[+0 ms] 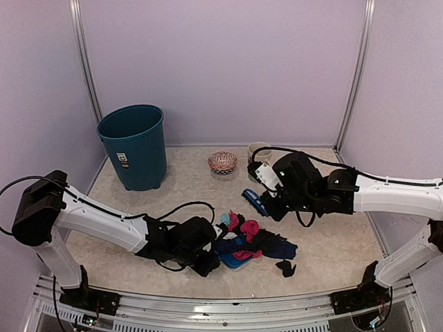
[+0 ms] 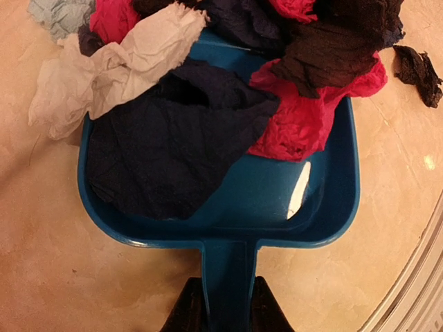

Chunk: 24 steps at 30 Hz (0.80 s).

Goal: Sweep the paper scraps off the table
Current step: Sweep the paper scraps into the dustpan.

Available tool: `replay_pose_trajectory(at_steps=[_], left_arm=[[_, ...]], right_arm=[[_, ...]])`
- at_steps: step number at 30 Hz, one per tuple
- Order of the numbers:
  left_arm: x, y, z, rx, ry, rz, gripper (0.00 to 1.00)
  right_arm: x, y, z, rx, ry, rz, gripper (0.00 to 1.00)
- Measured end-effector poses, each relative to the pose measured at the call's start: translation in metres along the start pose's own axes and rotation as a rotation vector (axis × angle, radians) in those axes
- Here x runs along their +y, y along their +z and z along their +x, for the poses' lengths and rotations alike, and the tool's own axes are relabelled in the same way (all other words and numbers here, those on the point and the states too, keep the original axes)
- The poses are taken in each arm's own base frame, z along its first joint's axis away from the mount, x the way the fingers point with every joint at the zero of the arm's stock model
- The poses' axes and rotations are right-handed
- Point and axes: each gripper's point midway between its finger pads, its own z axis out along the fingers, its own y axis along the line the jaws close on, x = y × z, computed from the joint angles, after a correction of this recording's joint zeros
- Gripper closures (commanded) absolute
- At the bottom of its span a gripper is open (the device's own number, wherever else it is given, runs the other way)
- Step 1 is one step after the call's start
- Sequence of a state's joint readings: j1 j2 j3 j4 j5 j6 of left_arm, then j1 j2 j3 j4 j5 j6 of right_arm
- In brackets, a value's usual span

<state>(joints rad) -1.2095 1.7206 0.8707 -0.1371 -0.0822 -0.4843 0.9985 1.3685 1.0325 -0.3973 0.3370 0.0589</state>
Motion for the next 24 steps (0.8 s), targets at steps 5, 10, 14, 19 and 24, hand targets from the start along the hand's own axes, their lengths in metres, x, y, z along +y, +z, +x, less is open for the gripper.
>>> replay_pose_trajectory(at_steps=[5,10,14,19,24], left_arm=[[0.006,-0.006,0.005,0.003,-0.041,-0.009,1.00],[0.015,-0.018,0.017,0.021,-0.092,-0.027,1.00],[0.020,-0.023,0.023,0.031,-0.122,-0.040,1.00],[0.023,-0.024,0.025,0.034,-0.145,-0.053,1.00],[0.024,-0.024,0.026,0.036,-0.146,-0.058,1.00]], right_arm=[[-0.017,0.018,-0.011,-0.010,-0.049,0.083,1.00],[-0.019,0.056,-0.016,0.007,-0.139,0.105,1.00],[-0.006,0.085,-0.023,0.012,-0.215,0.053,1.00],[0.017,0.104,-0.024,0.014,-0.272,-0.047,1.00],[0.037,0.100,-0.018,0.020,-0.297,-0.132,1.00]])
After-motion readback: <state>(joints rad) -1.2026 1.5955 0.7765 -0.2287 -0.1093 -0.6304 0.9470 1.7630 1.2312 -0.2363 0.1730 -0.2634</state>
